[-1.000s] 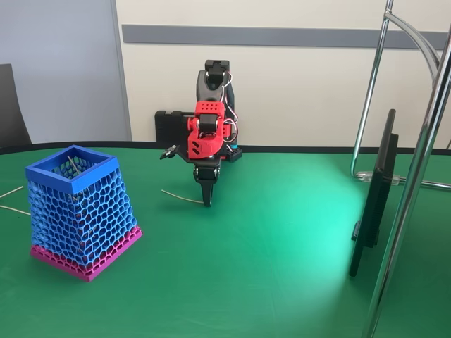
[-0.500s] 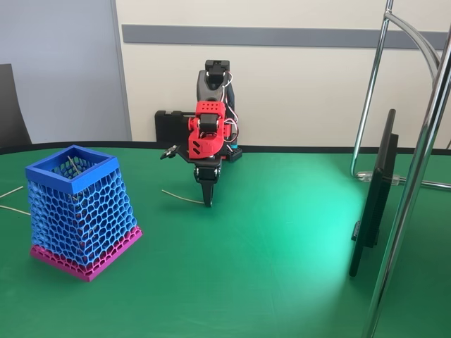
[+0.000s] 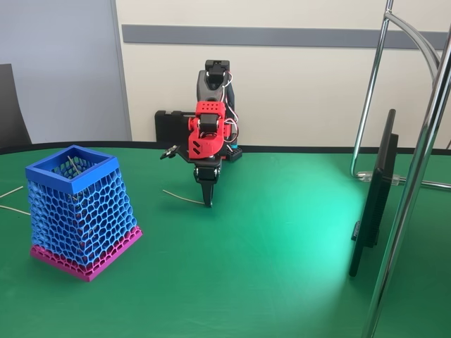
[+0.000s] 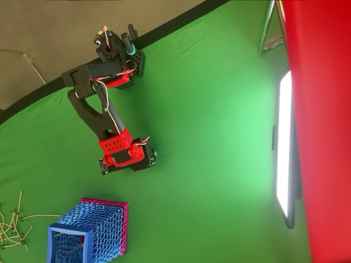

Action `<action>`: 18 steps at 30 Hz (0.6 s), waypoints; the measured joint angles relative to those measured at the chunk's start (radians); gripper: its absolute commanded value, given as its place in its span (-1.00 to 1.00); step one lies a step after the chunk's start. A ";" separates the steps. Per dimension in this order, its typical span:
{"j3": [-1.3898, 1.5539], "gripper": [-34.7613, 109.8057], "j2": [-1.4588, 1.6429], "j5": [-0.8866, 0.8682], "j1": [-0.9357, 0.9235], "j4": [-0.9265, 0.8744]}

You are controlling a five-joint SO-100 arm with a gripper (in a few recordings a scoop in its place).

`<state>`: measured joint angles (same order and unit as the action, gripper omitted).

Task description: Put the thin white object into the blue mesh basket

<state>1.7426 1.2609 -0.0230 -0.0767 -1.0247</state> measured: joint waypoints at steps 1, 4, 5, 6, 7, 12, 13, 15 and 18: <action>0.000 -0.36 -0.002 0.000 0.000 0.000; 0.000 -0.38 0.000 0.000 0.000 0.000; 0.000 -0.38 0.000 0.000 0.000 0.000; 0.000 -0.38 0.000 0.000 0.000 0.000; 0.000 -0.38 0.000 0.000 0.000 0.000; 0.000 -0.38 0.000 0.000 0.000 0.000; 0.000 -0.38 0.000 0.000 0.000 0.000; 0.000 -0.39 0.000 0.000 0.000 0.000; 0.000 -0.39 0.000 0.000 0.000 0.000</action>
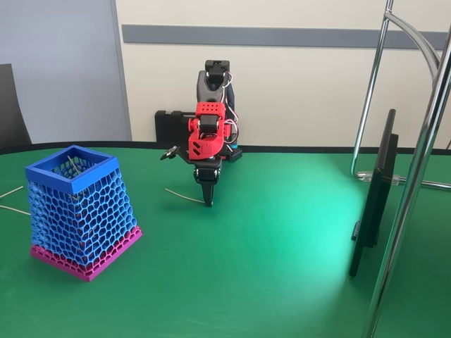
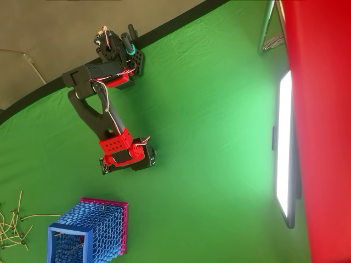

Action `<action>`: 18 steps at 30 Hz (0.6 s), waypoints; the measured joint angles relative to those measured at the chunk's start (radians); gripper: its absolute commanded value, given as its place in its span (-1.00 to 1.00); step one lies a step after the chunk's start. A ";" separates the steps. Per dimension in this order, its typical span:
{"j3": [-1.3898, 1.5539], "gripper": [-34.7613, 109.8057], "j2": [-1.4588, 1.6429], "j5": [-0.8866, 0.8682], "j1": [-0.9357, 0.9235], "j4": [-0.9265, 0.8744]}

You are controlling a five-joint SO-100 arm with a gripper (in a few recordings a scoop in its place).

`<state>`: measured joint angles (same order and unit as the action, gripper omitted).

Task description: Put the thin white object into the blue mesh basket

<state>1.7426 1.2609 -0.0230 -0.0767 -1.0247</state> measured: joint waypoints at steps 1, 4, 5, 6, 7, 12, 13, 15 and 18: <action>0.000 -0.40 0.000 0.000 0.000 0.000; 0.000 -0.40 0.000 0.000 0.003 0.000; 0.000 -0.40 0.000 0.000 0.003 0.000; 0.000 -0.40 0.000 0.000 0.003 0.000; 0.000 -0.40 0.000 0.000 0.003 0.000; 0.000 -0.42 0.000 0.000 0.003 0.000; 0.000 -0.42 0.000 0.000 0.003 0.000; 0.000 -0.42 0.000 0.000 0.003 0.000; 0.000 -0.42 0.000 0.000 0.003 -0.003</action>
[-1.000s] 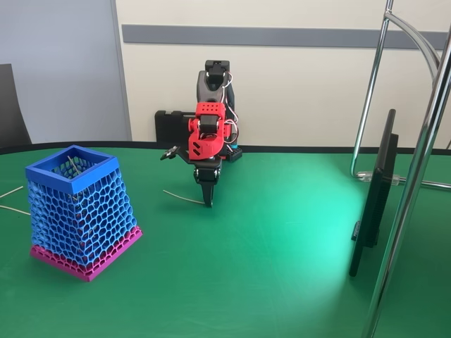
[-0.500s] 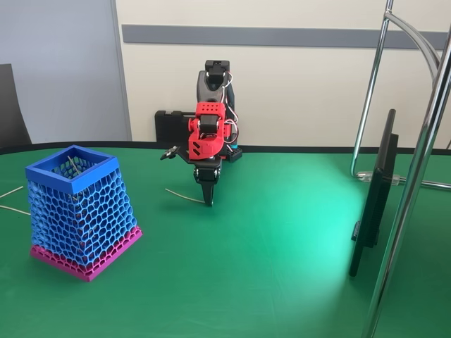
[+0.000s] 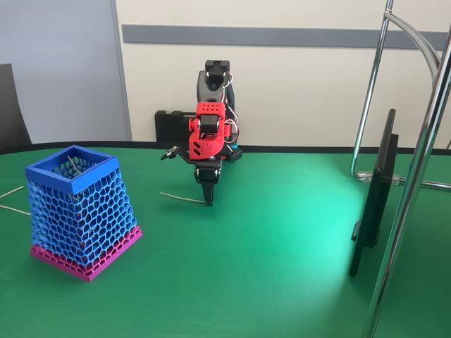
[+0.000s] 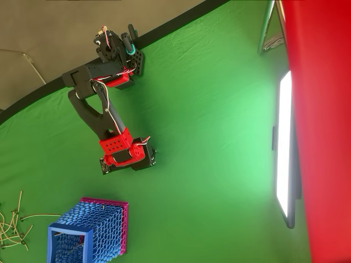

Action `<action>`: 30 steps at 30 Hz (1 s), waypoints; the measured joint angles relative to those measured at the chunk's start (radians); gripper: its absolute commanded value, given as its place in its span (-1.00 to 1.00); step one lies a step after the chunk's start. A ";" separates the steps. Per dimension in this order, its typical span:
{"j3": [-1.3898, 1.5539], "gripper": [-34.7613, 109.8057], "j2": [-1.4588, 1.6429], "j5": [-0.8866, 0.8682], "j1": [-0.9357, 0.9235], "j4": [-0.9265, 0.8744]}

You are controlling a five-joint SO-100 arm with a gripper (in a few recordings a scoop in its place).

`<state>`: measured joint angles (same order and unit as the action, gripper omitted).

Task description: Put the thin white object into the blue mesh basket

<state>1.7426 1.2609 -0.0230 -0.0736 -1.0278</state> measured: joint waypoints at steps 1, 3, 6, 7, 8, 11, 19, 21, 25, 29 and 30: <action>0.000 -0.42 0.000 0.000 0.000 0.000; -0.002 -0.42 0.002 0.000 0.000 -0.014; -0.018 -0.42 0.015 0.006 0.000 -0.043; -0.028 -0.42 0.026 0.012 0.000 -0.048; -0.038 -0.42 0.041 0.017 -0.002 -0.058; -0.055 -0.42 0.086 0.035 -0.009 -0.067; -0.133 -0.42 0.279 0.121 -0.020 -0.067; -0.169 -0.42 0.319 0.143 -0.021 -0.067; -0.265 -0.42 0.387 0.190 -0.043 -0.063; -0.351 -0.42 0.407 0.241 -0.086 -0.009; -0.370 -0.42 0.408 0.255 -0.098 0.008</action>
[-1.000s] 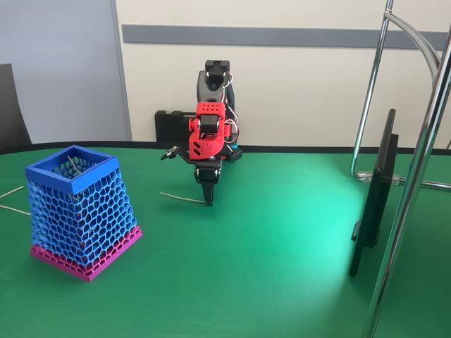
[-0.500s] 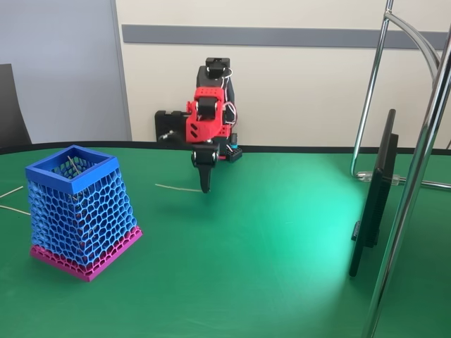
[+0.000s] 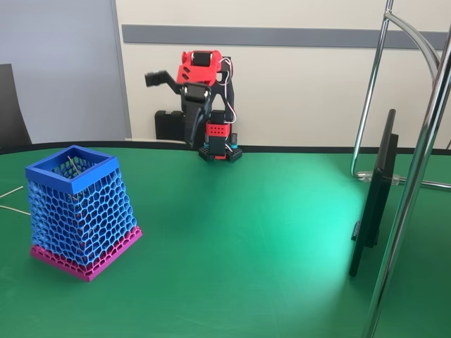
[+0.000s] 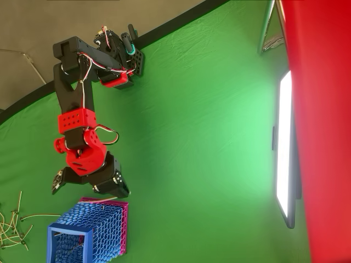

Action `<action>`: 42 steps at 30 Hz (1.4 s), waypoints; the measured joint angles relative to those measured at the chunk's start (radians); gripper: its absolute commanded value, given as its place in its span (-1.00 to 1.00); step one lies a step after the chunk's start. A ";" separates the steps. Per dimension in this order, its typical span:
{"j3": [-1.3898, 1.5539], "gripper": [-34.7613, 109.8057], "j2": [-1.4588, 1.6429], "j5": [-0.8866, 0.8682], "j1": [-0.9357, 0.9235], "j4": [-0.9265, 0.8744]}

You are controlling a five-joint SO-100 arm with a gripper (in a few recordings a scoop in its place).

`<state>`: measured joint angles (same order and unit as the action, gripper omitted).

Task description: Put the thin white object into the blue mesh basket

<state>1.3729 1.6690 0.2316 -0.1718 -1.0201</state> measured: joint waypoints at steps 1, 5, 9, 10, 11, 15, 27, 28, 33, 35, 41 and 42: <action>-0.017 -0.42 0.000 0.009 -0.011 0.025; -0.086 -0.42 -0.002 0.025 -0.061 0.110; -0.137 -0.42 -0.026 0.020 -0.086 0.170; -0.141 -0.42 -0.035 0.017 -0.087 0.183; -0.147 -0.42 -0.048 0.012 -0.089 0.196; -0.215 -0.43 -0.147 -0.037 -0.087 0.268; -0.308 -0.43 -0.337 -0.236 -0.133 0.495; -0.308 -0.43 -0.345 -0.259 -0.144 0.517; -0.313 -0.43 -0.364 -0.347 -0.175 0.586; -0.313 -0.43 -0.367 -0.388 -0.193 0.600; -0.279 -0.43 -0.376 -0.495 -0.213 0.644; -0.276 -0.43 -0.380 -0.511 -0.213 0.647</action>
<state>1.0968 1.2885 -0.2792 -0.3850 -0.3728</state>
